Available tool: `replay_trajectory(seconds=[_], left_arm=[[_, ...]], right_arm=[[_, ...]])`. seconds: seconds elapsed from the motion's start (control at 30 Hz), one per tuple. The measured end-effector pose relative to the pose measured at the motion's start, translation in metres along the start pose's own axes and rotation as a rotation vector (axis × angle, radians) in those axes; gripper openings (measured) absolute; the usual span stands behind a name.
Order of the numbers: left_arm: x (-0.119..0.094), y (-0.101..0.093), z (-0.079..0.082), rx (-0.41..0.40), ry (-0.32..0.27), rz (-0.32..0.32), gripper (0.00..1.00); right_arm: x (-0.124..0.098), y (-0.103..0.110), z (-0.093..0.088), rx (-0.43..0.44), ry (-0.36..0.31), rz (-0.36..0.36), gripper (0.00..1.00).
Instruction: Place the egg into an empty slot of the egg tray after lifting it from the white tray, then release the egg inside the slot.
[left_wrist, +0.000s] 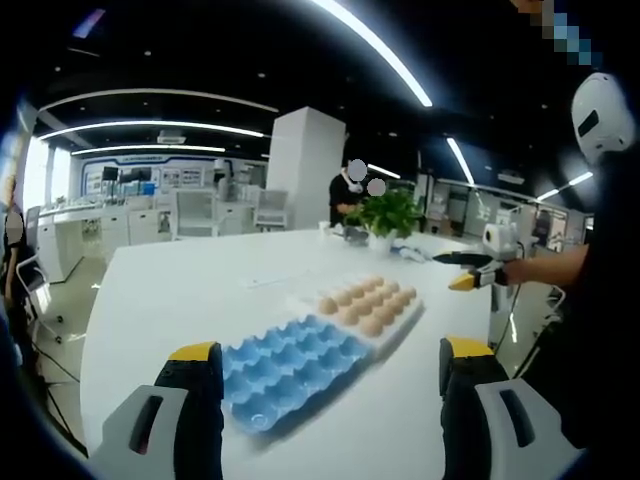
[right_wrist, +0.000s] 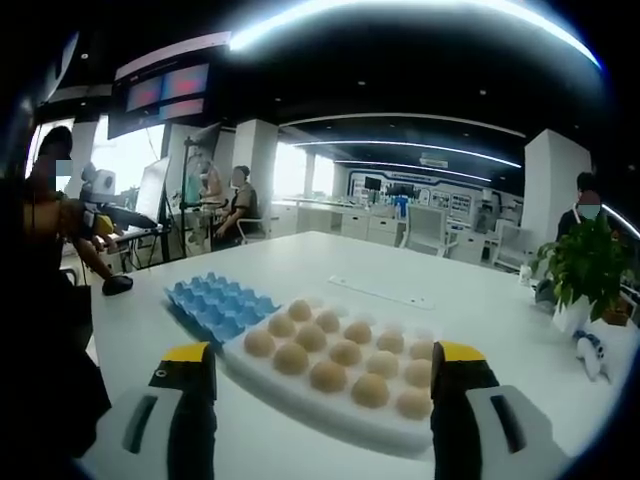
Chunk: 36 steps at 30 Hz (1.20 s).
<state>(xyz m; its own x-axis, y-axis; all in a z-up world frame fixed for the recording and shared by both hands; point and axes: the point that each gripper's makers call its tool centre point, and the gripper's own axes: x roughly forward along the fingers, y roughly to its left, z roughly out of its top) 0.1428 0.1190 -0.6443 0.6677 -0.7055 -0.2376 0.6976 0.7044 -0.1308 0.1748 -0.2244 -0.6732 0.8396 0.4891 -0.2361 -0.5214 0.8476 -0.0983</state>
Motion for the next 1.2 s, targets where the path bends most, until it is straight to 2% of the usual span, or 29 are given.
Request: replay_trajectory(seconds=[0.17,0.23,0.3,0.43,0.47,0.53,0.57,0.6,0.63,0.7,0.73,0.77,0.83,0.87,0.93,1.03,1.2], left_arm=[[-0.001,0.001,0.000,-0.002,0.001,0.003,0.91],[-0.001,0.001,-0.001,-0.002,0.000,0.003,0.91],[-0.001,0.001,-0.002,-0.004,0.001,0.003,0.91],[0.000,0.001,-0.004,-0.007,0.006,0.000,0.90],[0.000,0.001,-0.004,-0.008,0.005,0.000,0.90],[0.001,0.001,-0.004,-0.010,0.005,-0.003,0.90],[0.002,0.001,-0.005,-0.011,0.006,-0.004,0.90],[0.002,0.000,-0.005,-0.011,0.006,-0.006,0.90],[0.002,0.000,-0.005,-0.011,0.007,-0.006,0.90],[0.001,0.001,-0.005,-0.010,0.007,-0.005,0.90],[0.000,0.001,-0.005,-0.011,0.006,-0.003,0.90],[-0.001,0.002,-0.005,-0.012,0.005,-0.001,0.90],[-0.002,0.004,-0.005,-0.015,0.005,0.006,0.90],[-0.003,0.004,-0.005,-0.015,0.005,0.007,0.91],[-0.004,0.004,-0.005,-0.014,0.006,0.008,0.90],[-0.006,0.005,-0.006,-0.015,0.006,0.011,0.90],[-0.009,0.006,-0.007,-0.020,0.006,0.016,0.90]], right_arm=[[0.001,0.001,0.000,0.006,-0.003,-0.004,0.91],[0.004,0.004,0.000,0.014,-0.004,-0.017,0.85],[0.010,0.013,0.001,0.037,-0.010,-0.002,0.77],[0.030,0.034,0.005,0.046,-0.035,0.004,0.76],[0.035,0.040,0.006,0.057,-0.037,0.008,0.71],[0.048,0.047,0.005,0.054,-0.028,0.003,0.48],[0.056,0.053,0.003,0.066,-0.012,-0.001,0.41],[0.064,0.057,0.002,0.086,-0.008,-0.006,0.37],[0.069,0.060,0.002,0.090,-0.018,-0.009,0.41],[0.082,0.068,0.002,0.090,-0.034,-0.006,0.57],[0.087,0.073,0.000,0.077,-0.027,0.001,0.55],[0.091,0.077,-0.002,0.062,-0.014,0.006,0.51],[0.102,0.084,-0.013,0.047,0.043,0.003,0.27],[0.106,0.084,-0.015,0.034,0.053,-0.006,0.21],[0.116,0.084,-0.019,0.039,0.054,-0.024,0.26],[0.125,0.087,-0.024,0.039,0.069,-0.025,0.27],[0.138,0.089,-0.045,0.019,0.146,-0.038,0.25]])
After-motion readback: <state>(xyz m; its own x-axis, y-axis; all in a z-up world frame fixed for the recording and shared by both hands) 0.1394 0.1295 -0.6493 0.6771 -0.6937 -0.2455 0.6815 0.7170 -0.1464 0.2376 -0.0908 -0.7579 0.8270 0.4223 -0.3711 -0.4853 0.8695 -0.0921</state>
